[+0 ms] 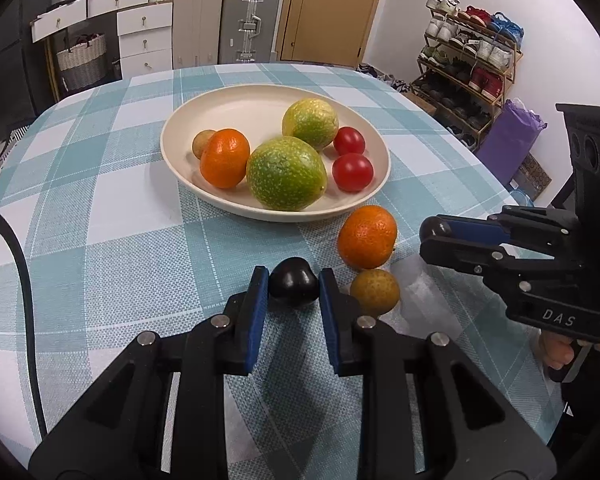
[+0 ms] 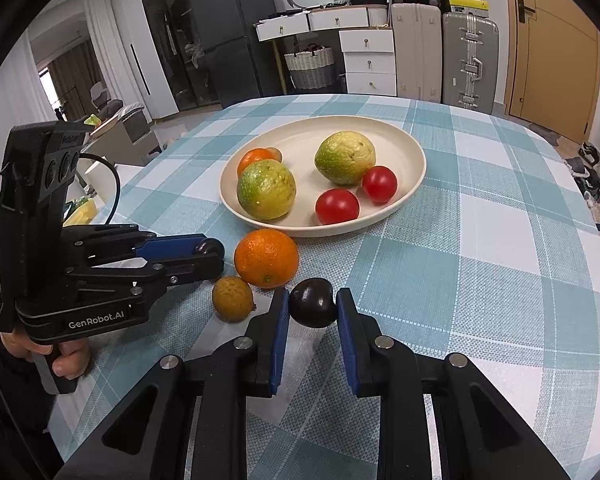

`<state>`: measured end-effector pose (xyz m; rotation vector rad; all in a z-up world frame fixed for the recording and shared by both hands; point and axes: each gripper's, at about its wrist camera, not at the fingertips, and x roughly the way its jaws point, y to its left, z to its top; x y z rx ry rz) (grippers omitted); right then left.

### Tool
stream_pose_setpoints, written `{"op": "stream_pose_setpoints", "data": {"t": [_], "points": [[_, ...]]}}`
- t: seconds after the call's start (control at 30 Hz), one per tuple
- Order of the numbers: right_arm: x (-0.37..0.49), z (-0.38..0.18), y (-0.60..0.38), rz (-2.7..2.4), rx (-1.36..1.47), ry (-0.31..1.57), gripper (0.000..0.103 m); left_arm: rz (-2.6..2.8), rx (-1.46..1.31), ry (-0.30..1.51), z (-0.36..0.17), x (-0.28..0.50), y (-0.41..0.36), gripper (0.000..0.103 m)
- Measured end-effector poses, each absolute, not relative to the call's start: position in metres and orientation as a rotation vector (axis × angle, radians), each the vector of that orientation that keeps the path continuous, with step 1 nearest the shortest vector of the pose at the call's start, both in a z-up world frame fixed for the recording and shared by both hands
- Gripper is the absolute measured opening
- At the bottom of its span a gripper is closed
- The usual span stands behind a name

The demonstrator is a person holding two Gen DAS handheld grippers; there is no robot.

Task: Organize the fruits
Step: 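Carry both dark plums over the plate and lower them in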

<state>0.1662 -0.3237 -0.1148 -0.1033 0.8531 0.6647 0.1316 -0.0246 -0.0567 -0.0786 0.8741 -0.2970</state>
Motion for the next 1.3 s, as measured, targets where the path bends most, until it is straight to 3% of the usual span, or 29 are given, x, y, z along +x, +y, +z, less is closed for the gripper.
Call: {"op": "stream_pose_setpoints", "data": {"t": [0.57, 1.3], "points": [[0.177, -0.088, -0.325, 0.643, -0.049, 0.774, 0.024, -0.263, -0.107, 0.711, -0.007, 0.126, -0.006, 0.023], [0.214, -0.084, -0.310, 0.661, -0.012, 0.770, 0.024, -0.276, -0.083, 0.692, 0.005, 0.178, -0.023, 0.023]]}}
